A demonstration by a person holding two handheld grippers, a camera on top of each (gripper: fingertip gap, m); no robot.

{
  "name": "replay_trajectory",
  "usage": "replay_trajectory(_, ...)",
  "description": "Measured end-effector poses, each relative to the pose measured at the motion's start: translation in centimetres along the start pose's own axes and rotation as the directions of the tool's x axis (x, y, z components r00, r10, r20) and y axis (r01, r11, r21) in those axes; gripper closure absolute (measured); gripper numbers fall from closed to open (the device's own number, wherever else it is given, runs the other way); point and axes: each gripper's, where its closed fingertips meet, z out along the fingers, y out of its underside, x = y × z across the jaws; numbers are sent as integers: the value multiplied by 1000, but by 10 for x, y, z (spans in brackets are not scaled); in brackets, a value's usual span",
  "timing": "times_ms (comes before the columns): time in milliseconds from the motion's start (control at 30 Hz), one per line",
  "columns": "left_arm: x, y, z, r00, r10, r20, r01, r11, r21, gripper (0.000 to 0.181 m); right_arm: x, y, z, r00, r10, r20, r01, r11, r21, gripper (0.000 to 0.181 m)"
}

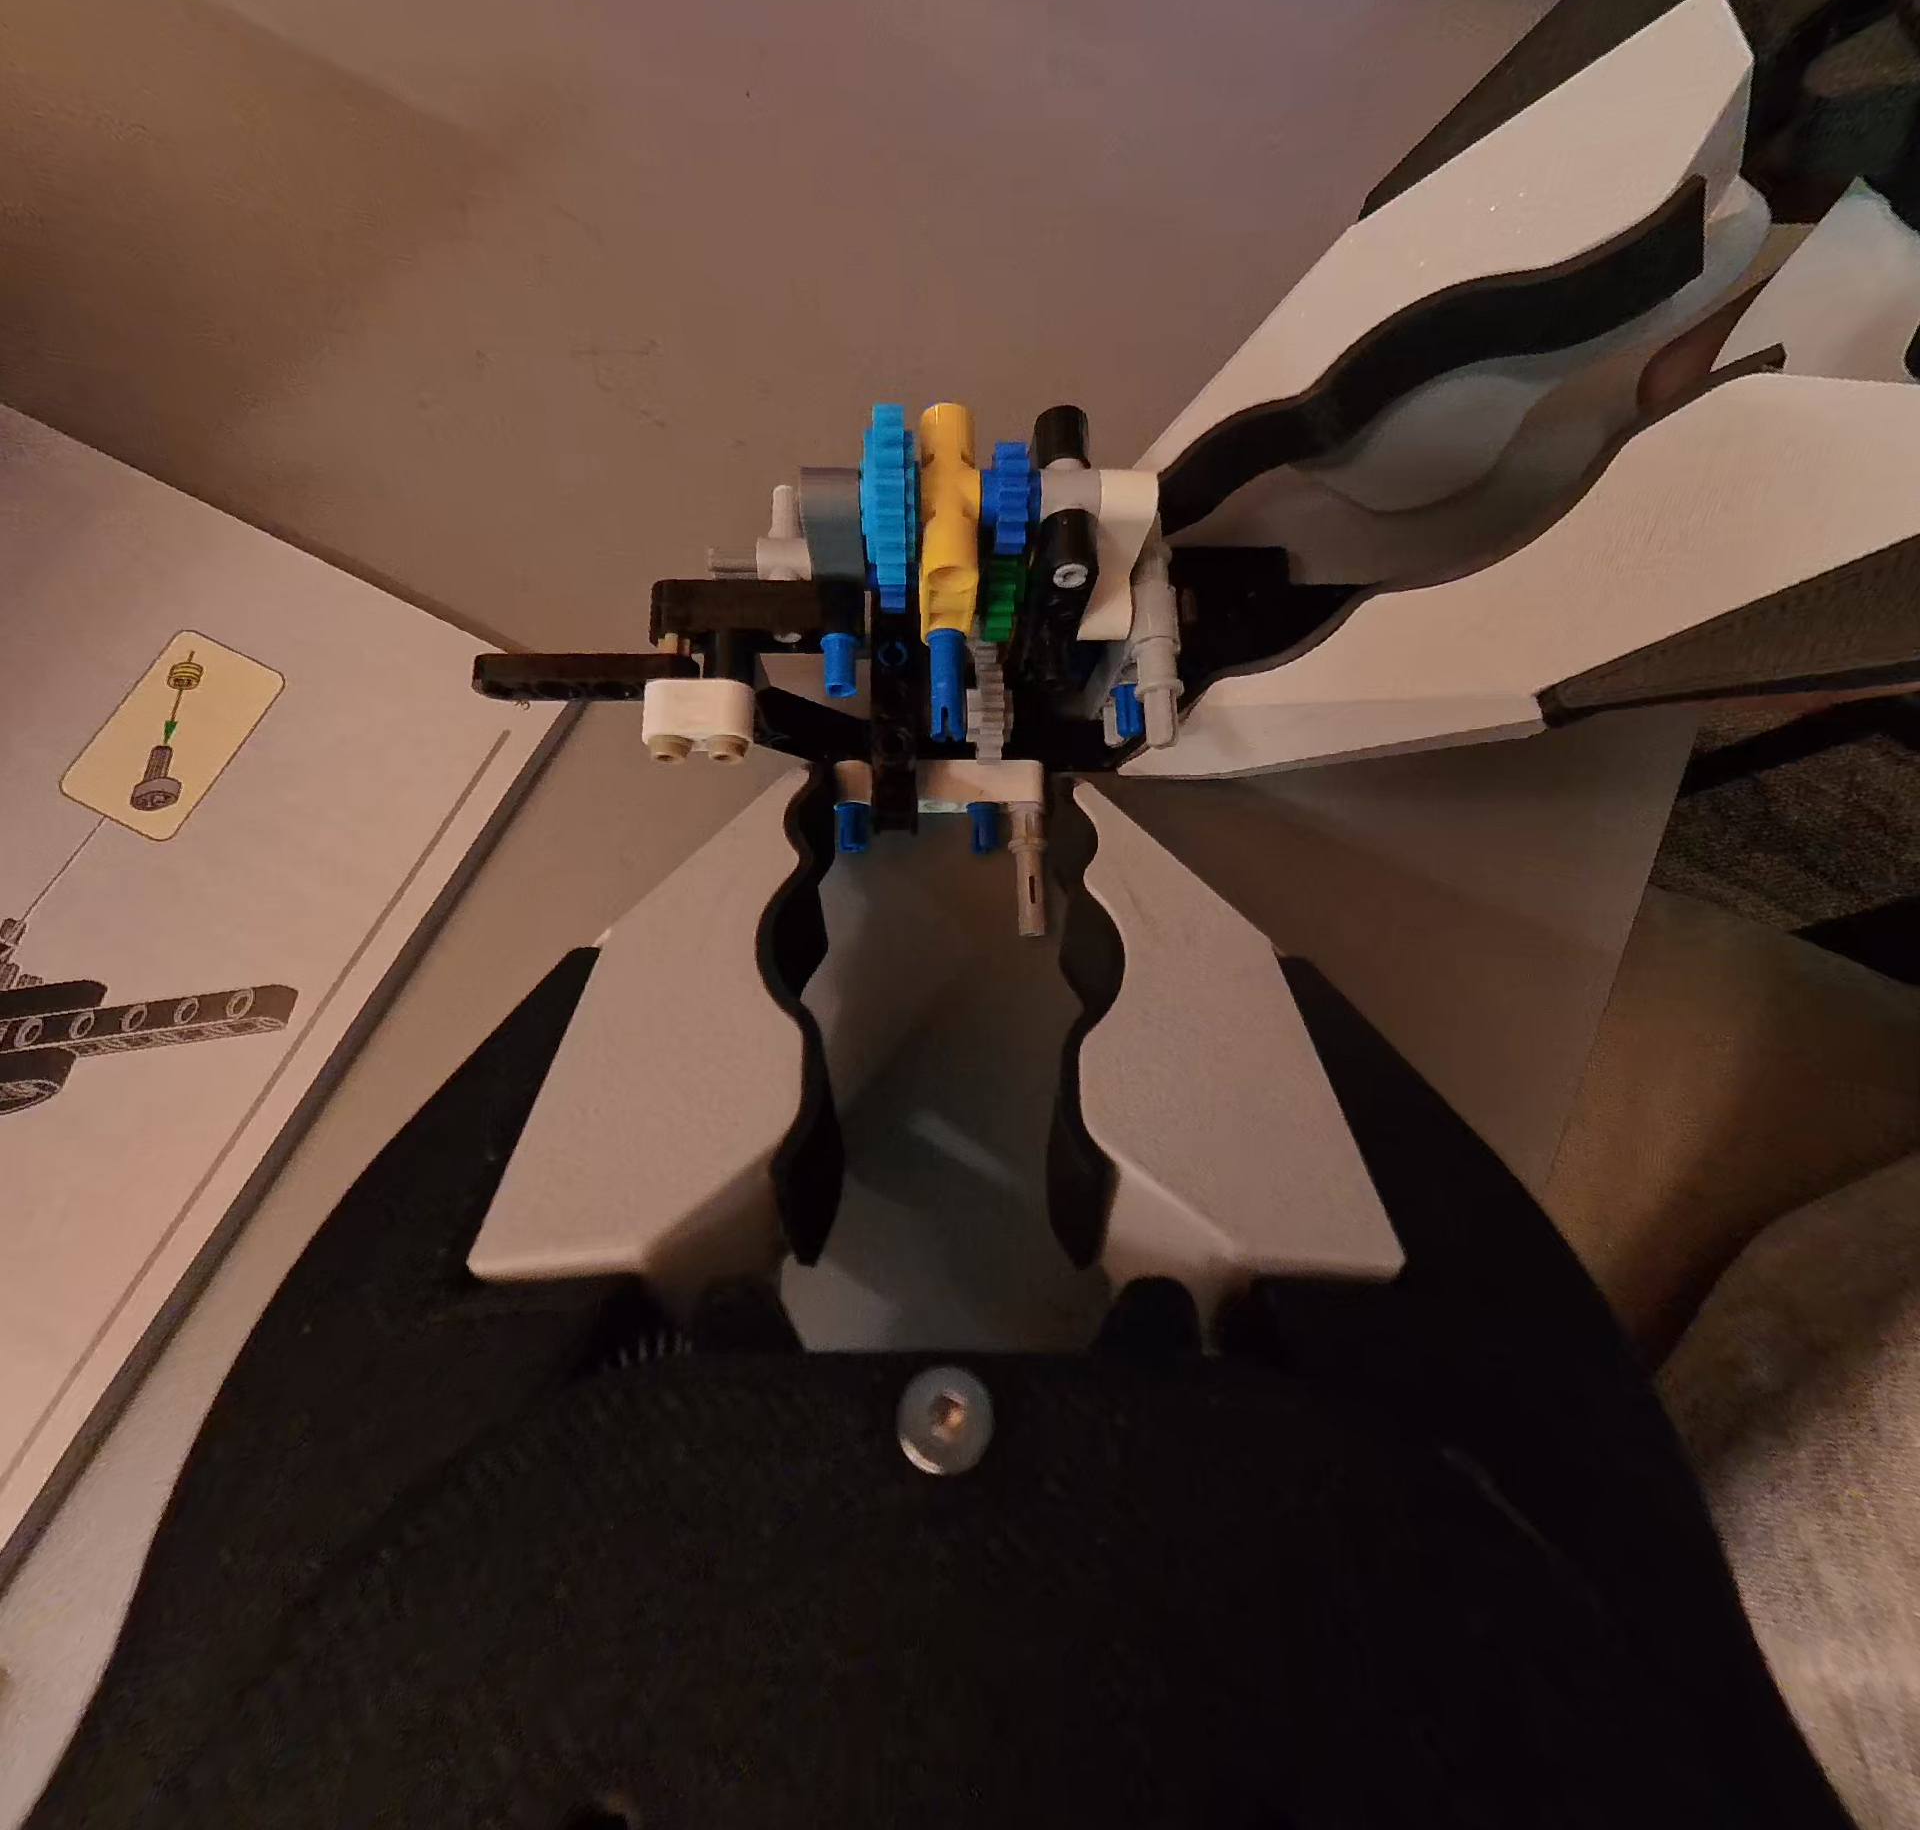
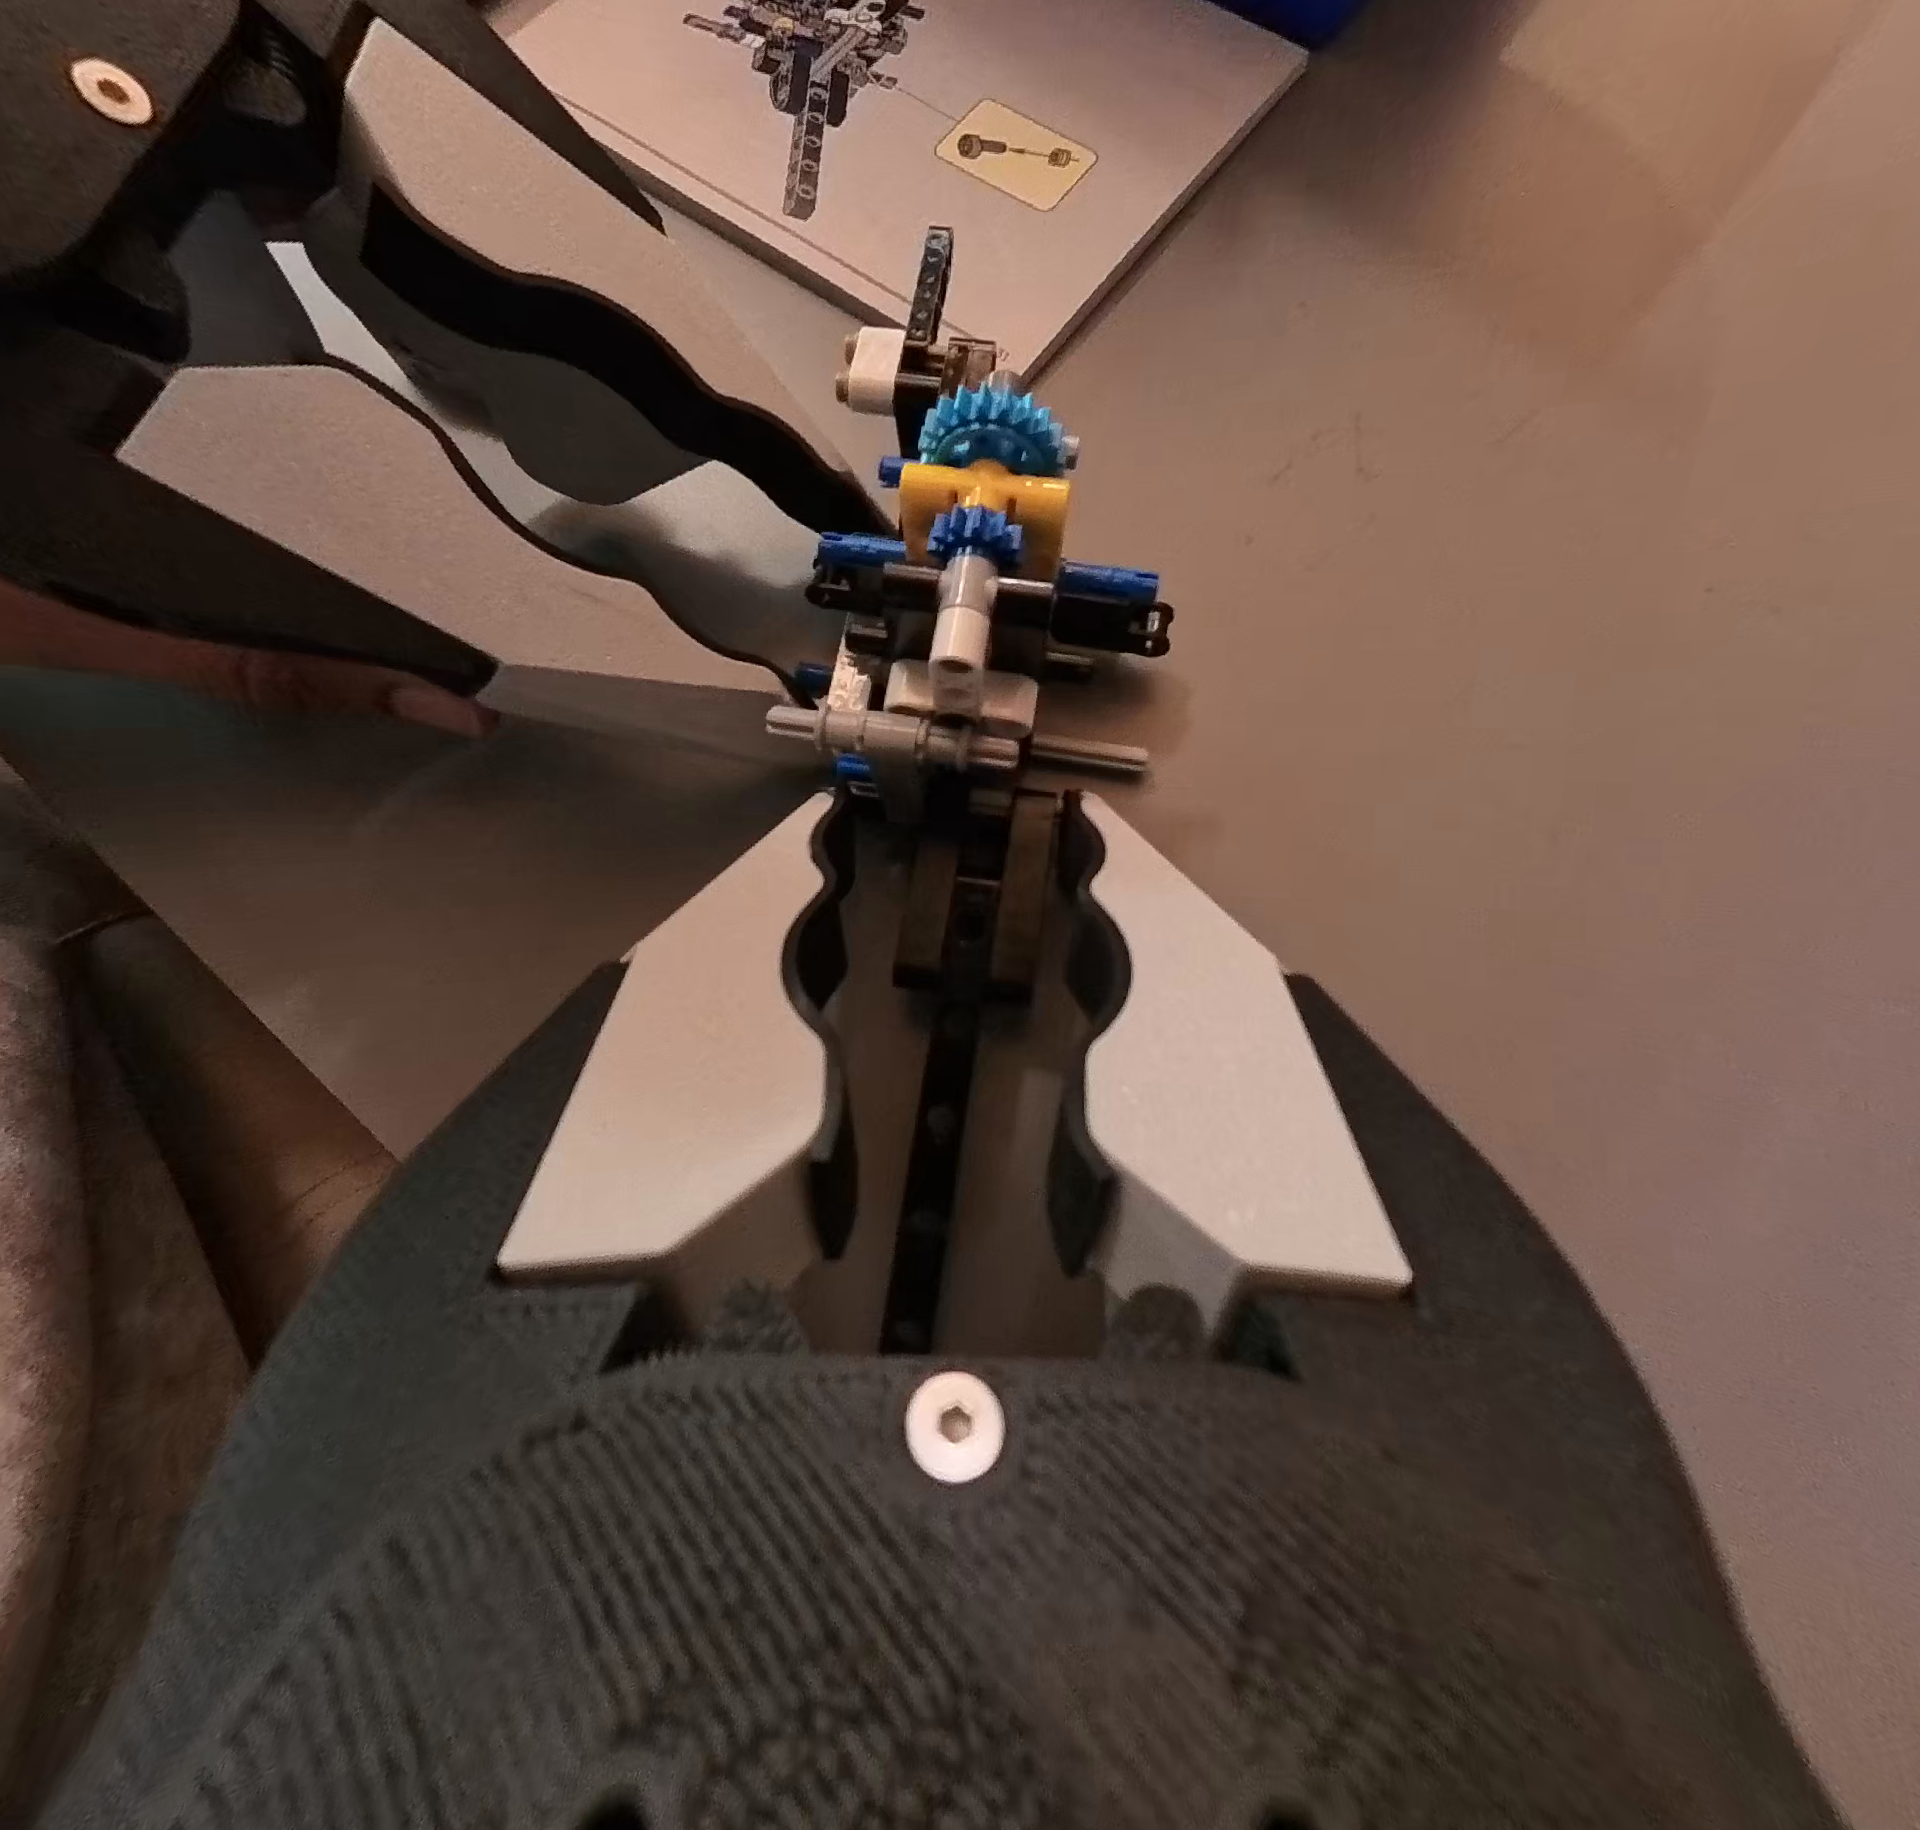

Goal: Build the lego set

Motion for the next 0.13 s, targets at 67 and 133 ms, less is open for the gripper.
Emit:
replay_trajectory(67, 0, 0, 0, 1000, 0, 0, 0, 1000, 0, 140, 0, 0, 0, 1000, -2, 2, 2, 1000, -2, 142)
replay_trajectory(133, 0, 0, 0, 1000, -1, 0, 1, 1000, 0, 140, 0, 0, 0, 1000, -6, 3, 6, 1000, -5, 142)
